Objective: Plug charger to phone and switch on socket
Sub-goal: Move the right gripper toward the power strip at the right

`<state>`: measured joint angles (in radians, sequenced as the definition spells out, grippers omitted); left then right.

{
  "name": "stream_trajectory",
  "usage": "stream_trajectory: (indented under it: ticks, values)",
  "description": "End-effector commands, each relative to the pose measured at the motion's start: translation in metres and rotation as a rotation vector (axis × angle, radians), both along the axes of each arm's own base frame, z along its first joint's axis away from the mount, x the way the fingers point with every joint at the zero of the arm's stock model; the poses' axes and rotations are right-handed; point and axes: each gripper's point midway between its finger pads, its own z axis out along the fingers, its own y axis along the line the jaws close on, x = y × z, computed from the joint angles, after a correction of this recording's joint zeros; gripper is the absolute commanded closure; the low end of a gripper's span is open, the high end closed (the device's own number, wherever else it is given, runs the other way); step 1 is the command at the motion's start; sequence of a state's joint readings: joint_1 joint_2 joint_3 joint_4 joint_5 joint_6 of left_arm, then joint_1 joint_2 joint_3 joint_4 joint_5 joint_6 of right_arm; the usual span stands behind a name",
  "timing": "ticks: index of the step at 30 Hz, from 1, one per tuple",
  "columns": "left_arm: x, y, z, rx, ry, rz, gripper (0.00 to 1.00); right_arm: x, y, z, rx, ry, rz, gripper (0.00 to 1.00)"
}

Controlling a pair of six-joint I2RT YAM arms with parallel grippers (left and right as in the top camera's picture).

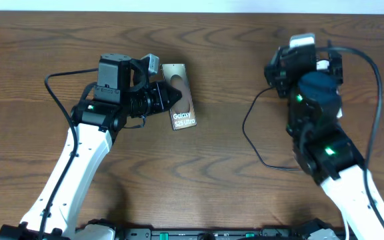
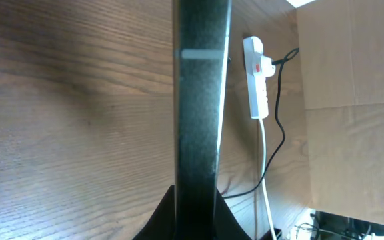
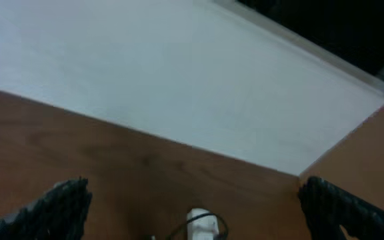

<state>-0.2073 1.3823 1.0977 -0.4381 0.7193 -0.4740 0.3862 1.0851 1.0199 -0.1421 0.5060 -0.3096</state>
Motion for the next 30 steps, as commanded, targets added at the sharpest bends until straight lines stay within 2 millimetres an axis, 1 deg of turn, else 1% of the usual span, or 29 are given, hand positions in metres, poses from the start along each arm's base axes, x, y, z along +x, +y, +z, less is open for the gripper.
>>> stream_trajectory:
  ticks: [1,2,3,4,6,7,9,11,14,17,19,21,23,26,28,30]
  values:
    - [0.002,-0.002,0.016,-0.028,-0.036,-0.005,0.93,-0.03,-0.006,0.04,0.035,-0.089,0.086,0.01]
    - [0.002,-0.002,0.017,-0.028,-0.036,-0.005,0.93,-0.037,-0.014,0.047,0.059,-0.109,0.082,0.01]
    - [0.002,-0.002,0.016,-0.028,-0.036,-0.005,0.92,-0.045,-0.027,0.056,0.096,-0.139,0.055,0.01]
    - [0.002,-0.002,0.016,-0.028,-0.036,-0.005,0.93,-0.049,-0.036,0.061,0.114,-0.159,0.034,0.01]
    - [0.002,-0.002,0.016,-0.032,-0.029,0.0,0.93,-0.061,-0.066,0.075,0.178,-0.219,-0.04,0.01]
    - [0.002,-0.002,0.016,-0.033,-0.027,0.001,0.93,-0.065,-0.075,0.078,0.2,-0.234,-0.06,0.01]
    - [0.002,-0.002,0.017,-0.035,-0.025,0.003,0.92,-0.077,-0.099,0.08,0.287,-0.252,-0.099,0.01]
    - [0.002,-0.002,0.017,-0.043,-0.011,0.014,0.93,-0.081,-0.107,0.078,0.368,-0.254,-0.088,0.01]
    - [0.002,-0.002,0.017,-0.063,0.025,0.041,0.93,-0.077,-0.104,0.076,0.495,-0.244,-0.028,0.01]
    - [0.002,-0.002,0.017,-0.08,0.055,0.064,0.92,-0.064,-0.087,0.068,0.591,-0.194,0.073,0.01]
    - [0.002,-0.002,0.016,-0.084,0.063,0.07,0.92,-0.052,-0.073,0.066,0.65,-0.168,0.152,0.01]
    - [0.002,-0.002,0.016,-0.084,0.063,0.07,0.93,-0.04,-0.063,0.066,0.689,-0.157,0.206,0.01]
    - [0.002,-0.002,0.016,-0.088,0.069,0.074,0.93,-0.029,-0.061,0.064,0.699,-0.155,0.213,0.01]
    - [0.002,-0.002,0.016,-0.089,0.071,0.076,0.92,-0.009,-0.063,0.055,0.699,-0.153,0.186,0.01]
    - [0.002,-0.002,0.016,-0.089,0.071,0.076,0.92,0.008,-0.06,0.045,0.694,-0.14,0.168,0.01]
    - [0.002,-0.002,0.016,-0.089,0.071,0.076,0.93,0.022,-0.05,0.029,0.692,-0.097,0.176,0.02]
